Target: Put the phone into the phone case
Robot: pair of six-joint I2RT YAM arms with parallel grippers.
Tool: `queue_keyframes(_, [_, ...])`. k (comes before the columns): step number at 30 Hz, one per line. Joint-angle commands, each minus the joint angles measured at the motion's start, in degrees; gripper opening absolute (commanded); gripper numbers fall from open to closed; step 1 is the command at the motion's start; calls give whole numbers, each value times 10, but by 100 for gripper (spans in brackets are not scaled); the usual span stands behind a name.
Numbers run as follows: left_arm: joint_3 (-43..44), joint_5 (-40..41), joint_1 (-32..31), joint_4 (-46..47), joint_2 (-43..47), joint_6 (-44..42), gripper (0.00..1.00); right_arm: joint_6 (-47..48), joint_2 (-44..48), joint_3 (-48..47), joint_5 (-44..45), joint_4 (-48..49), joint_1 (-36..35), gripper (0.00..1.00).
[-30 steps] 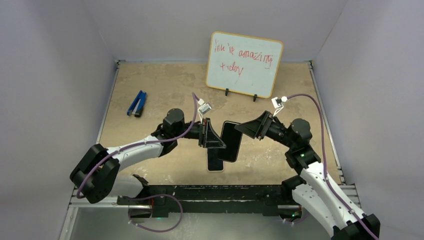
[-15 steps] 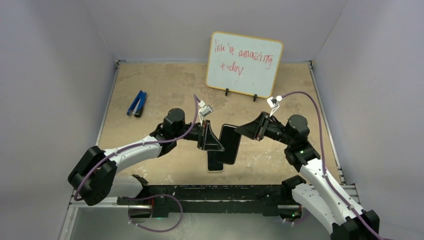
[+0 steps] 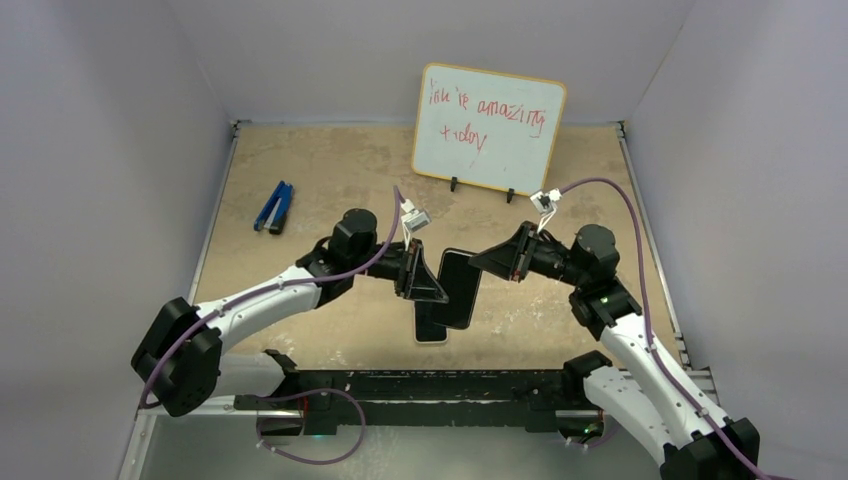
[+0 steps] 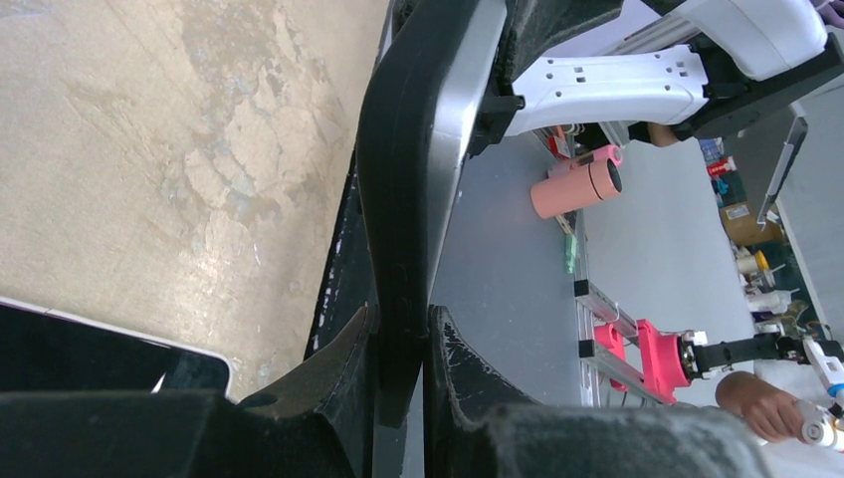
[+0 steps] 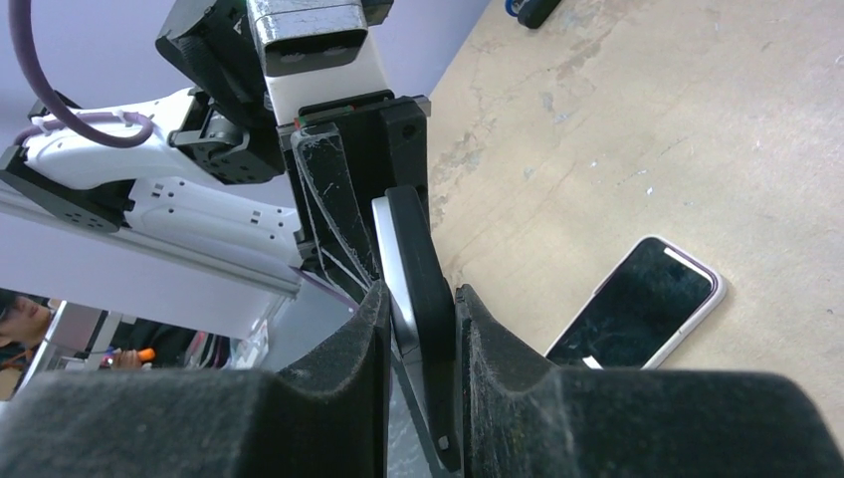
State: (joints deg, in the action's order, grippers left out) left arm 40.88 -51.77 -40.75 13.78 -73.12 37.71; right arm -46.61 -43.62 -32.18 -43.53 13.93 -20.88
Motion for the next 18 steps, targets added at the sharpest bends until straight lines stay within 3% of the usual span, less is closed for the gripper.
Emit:
queue_keyframes(1, [14,95,3,-57,15,-2,0,-10,14,-40,-29,31,-4,3])
queue_keyframes(4, [-10,82,3,24,29,55,0,-54,16,-19,-40,79,-4,30])
queue_keyframes(6, [-32,75,3,120,44,107,0,-76,20,2,-45,110,-4,41])
queue_keyframes(9, [-44,93,3,173,62,147,0,-100,27,26,-46,145,-5,53])
queue_keyframes(12, [-42,103,3,193,75,148,0,-129,30,49,-44,188,-5,59])
queue_keyframes(18, [-42,101,3,227,74,148,0,-138,17,58,-32,200,-6,58])
